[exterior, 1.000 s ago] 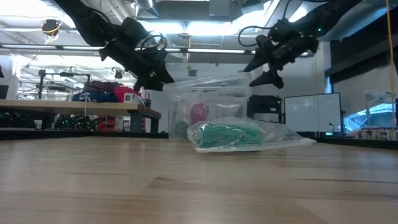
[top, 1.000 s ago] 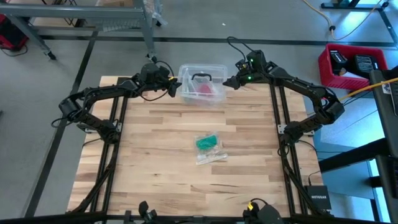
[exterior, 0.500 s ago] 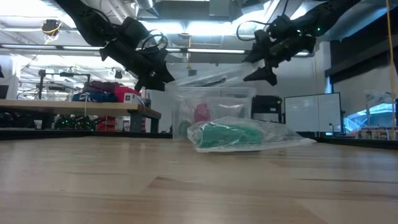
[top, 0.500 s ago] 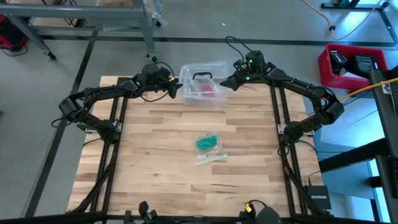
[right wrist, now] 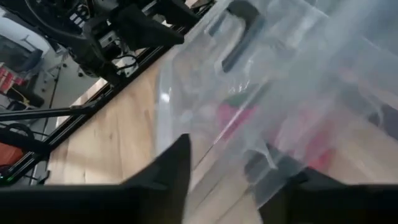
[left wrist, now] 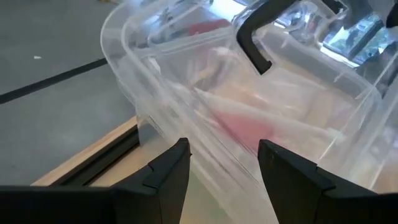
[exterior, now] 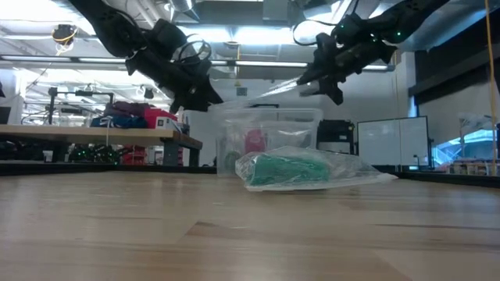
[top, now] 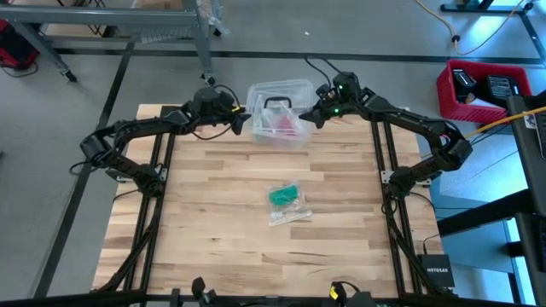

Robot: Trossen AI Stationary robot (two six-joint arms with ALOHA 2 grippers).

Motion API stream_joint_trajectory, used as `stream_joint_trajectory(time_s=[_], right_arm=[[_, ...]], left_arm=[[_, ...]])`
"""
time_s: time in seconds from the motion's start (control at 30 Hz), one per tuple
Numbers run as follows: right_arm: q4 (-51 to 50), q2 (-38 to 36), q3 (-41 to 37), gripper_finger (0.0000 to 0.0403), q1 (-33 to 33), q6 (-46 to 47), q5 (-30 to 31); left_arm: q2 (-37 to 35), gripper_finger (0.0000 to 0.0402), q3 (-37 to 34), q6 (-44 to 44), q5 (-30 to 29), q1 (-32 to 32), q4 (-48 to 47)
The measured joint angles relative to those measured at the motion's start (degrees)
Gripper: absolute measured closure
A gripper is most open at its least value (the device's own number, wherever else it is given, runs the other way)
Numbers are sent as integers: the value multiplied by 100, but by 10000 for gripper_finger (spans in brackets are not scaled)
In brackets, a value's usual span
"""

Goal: Roll bandage
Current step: Open the transparent container

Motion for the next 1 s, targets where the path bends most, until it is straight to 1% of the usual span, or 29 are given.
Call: stream_joint_trajectory(time_s=[0.17, 0.2, 0.23, 0.4, 0.5, 0.63, 0.73, 1.0], right_arm=[[28, -11, 0, 339, -4, 8, -96], [26, -11, 0, 352, 0, -15, -144], [28, -11, 0, 357, 5, -42, -181], [105, -26, -2, 365, 13, -124, -282], [100, -140, -2, 359, 15, -115, -250], [-5, -332, -2, 356, 11, -96, -188], [-25, -492, -2, 365, 11, -92, -327], [-225, -664, -7, 357, 312, -74, -433]], left_arm=[[-206, 219, 4, 32, -4, 2, 103], [-287, 219, 3, 45, 18, 0, 50], [-385, 219, 1, 62, 20, 0, 1], [-993, 219, -12, 148, -27, 0, -101], [-1405, 219, 2, 186, 37, -11, -157], [-1775, 219, 2, 301, 38, -73, -316], [-1923, 219, 2, 333, 25, -81, -390], [-1950, 219, 2, 325, -4, -97, -711]])
